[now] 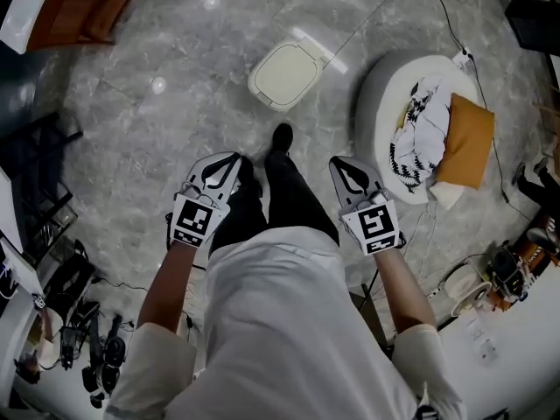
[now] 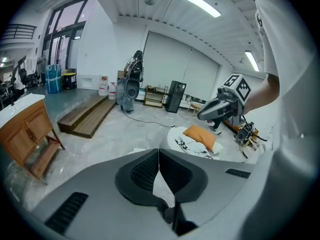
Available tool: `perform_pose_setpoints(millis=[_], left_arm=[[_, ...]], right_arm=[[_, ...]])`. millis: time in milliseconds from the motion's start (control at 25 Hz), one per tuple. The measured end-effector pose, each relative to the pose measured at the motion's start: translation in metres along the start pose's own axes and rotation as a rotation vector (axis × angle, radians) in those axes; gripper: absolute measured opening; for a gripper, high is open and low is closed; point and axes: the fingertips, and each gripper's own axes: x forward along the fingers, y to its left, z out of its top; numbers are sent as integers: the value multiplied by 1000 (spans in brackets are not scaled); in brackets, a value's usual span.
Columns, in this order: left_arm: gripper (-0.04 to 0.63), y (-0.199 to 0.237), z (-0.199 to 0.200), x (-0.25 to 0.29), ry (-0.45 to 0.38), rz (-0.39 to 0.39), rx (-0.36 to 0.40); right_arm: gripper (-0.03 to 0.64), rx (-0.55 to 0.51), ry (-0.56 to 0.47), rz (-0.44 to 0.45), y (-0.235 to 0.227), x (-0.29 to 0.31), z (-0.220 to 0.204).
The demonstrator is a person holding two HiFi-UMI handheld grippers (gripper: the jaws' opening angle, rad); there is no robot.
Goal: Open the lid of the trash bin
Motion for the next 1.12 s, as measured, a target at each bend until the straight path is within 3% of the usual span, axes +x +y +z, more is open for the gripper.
perform_pose_setpoints(millis=[400, 800, 1120], left_arm=[[18, 4, -22, 58, 95, -26, -26], [18, 13, -50, 104, 171, -76, 81], [18, 39, -82, 143, 218, -78, 117]], right_arm=[[31, 91, 40, 14, -38, 37, -31], [31, 189, 68, -21, -50, 78, -65], [31, 239, 89, -54, -46, 111, -79]])
